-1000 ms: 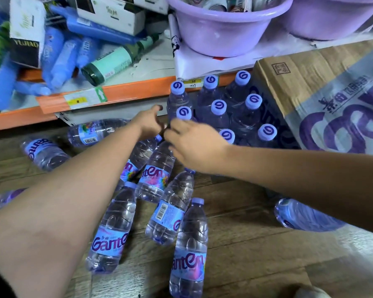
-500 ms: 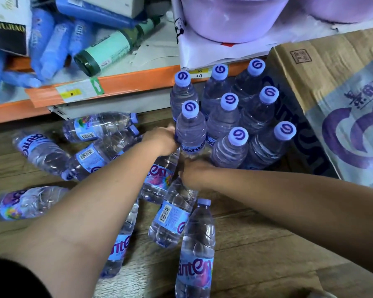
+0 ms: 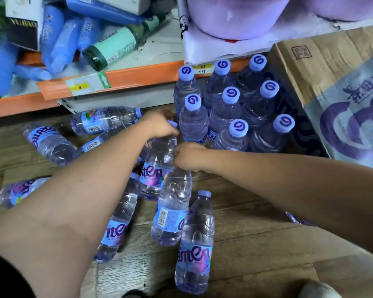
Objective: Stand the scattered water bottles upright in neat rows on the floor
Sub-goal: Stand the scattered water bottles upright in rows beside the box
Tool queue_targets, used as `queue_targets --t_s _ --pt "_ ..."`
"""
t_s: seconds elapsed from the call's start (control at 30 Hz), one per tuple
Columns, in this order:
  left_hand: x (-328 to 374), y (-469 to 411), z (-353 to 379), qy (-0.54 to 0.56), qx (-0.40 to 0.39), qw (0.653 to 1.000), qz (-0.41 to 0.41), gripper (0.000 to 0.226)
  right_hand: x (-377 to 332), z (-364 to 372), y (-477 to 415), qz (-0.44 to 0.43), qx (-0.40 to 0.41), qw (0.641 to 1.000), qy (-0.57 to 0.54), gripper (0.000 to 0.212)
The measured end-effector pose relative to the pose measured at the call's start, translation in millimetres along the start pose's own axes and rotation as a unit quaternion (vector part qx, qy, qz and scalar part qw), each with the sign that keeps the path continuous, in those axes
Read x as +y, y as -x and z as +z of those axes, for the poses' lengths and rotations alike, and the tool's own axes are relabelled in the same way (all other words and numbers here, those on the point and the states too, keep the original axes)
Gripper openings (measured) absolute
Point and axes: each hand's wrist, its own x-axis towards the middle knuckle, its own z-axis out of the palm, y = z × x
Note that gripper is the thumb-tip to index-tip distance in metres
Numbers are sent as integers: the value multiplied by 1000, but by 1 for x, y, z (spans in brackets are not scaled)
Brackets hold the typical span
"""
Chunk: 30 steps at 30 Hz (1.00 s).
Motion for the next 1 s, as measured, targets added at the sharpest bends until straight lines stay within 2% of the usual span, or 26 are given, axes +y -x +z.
queue_targets --t_s 0.17,0.27,0.4,0.53,0.63,0.7,0.87,1.0 --pt "2 21 -20 -77 21 996 27 32 -17 -14 34 -58 28 997 -31 28" --pt "6 33 -30 -112 10 992 52 32 -24 -26 49 -84 100 991 -17 23" --pt "9 47 -43 -97 -7 993 66 25 -24 -36 65 -87 188 978 -12 10" --pt "14 61 -51 -98 5 992 82 25 -20 -49 68 -66 258 963 32 16" --pt "16 65 -54 -81 7 993 88 25 -17 -58 66 -32 236 971 35 30" --pt "15 66 -55 -62 3 994 86 24 -16 -58 64 -25 220 974 52 28" --pt "15 70 -58 -28 8 995 91 14 -15 -54 60 -20 246 965 90 28" --pt "16 72 -56 -49 45 992 105 16 -15 -51 60 -30 244 962 122 26"
